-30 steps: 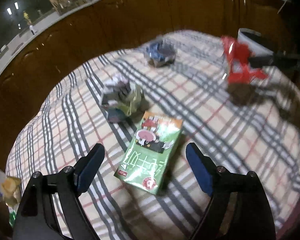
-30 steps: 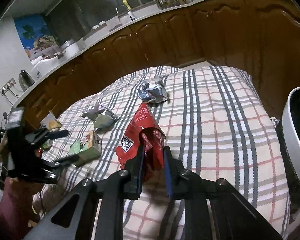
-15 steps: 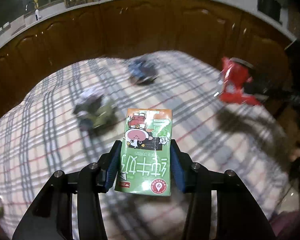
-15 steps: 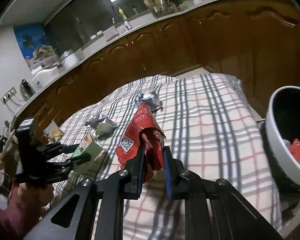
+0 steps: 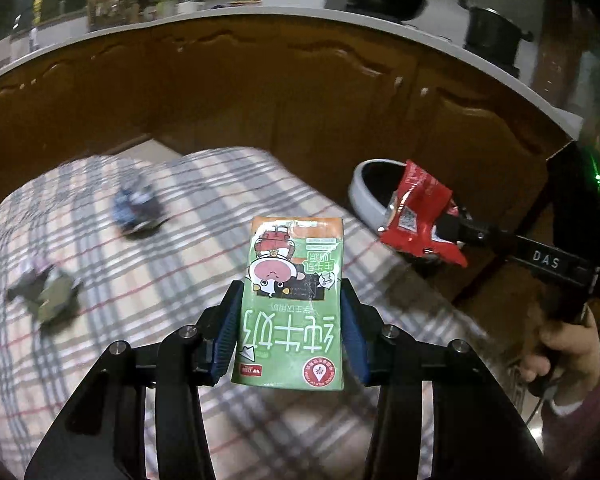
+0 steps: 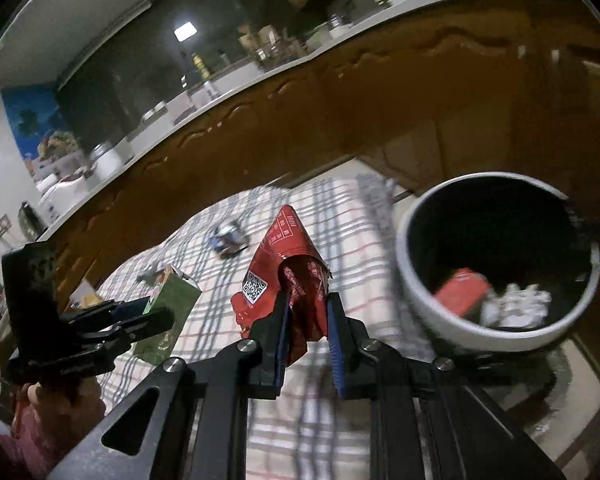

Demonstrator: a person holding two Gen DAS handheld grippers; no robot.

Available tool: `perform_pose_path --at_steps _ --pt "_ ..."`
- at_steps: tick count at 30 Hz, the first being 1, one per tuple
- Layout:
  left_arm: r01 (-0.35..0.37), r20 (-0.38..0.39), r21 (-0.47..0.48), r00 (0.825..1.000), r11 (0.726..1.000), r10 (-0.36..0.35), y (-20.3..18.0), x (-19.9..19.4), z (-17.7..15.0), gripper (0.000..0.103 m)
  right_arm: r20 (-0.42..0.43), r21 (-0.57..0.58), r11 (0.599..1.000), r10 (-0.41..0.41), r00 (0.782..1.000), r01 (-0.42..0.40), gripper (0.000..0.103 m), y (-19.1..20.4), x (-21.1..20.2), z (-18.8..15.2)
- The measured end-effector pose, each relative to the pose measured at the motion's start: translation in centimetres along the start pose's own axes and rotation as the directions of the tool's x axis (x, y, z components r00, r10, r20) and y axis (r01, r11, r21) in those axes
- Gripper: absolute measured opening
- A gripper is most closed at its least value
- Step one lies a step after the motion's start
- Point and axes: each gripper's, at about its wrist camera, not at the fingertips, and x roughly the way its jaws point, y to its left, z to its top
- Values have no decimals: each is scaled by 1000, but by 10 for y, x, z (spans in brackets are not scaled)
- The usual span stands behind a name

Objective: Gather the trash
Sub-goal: 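Carry the green carton and red packet over the bin and release both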

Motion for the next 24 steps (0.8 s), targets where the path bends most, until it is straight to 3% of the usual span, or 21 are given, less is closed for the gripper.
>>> perform_pose_path --at_steps 12,24 --pt "64 4 80 998 995 -64 -68 38 45 44 72 83 990 -118 990 112 18 -65 -37 11" --pt "99 -35 133 995 986 -95 -111 89 82 44 74 129 969 -220 973 209 18 -108 -41 25"
